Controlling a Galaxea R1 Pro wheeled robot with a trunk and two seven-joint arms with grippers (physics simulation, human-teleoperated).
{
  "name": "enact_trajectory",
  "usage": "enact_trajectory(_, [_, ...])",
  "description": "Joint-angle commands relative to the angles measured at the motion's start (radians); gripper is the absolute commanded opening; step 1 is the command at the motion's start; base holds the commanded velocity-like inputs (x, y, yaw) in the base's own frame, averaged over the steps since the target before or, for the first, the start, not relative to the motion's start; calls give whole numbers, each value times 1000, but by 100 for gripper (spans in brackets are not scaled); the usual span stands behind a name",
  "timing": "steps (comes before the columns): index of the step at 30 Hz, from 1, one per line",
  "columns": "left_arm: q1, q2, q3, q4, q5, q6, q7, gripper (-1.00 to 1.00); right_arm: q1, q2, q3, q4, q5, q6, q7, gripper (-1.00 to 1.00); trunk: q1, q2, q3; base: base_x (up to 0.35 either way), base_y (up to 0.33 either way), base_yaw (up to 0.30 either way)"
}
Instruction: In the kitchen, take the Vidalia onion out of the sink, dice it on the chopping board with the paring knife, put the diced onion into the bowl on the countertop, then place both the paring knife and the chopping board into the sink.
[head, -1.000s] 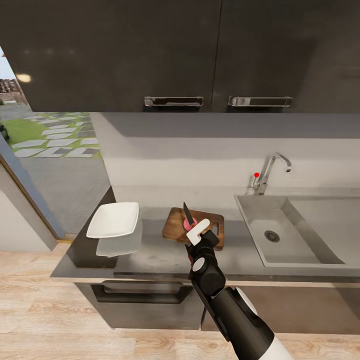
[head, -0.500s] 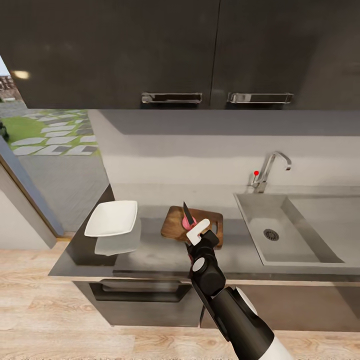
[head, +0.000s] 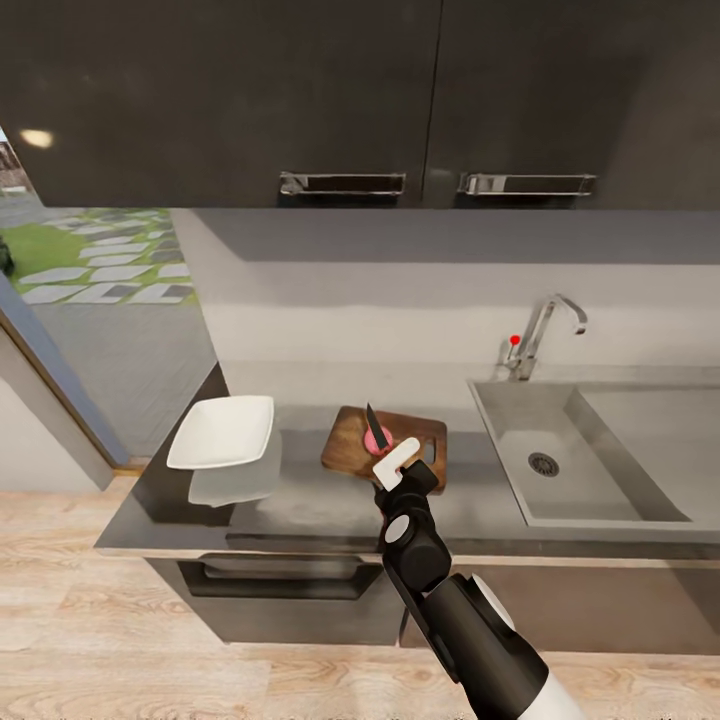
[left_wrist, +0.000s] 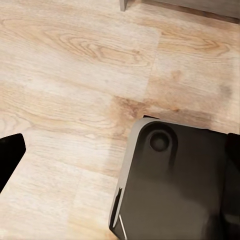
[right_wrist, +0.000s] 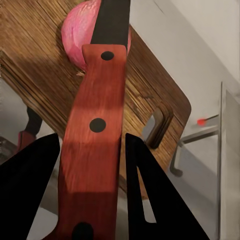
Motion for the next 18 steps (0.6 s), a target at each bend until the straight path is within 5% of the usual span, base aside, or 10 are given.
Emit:
enact_trajectory(1, [1,0,-2,-2,4,-1,1,100,-1,0,2,0,-7,5,-9,-100,1,-2,-3,0,0,0])
enact_trajectory(18, [1,0,-2,-2,4,-1,1,100,-1,0,2,0,-7,5,-9,-100,1,-2,-10,0,-3,0])
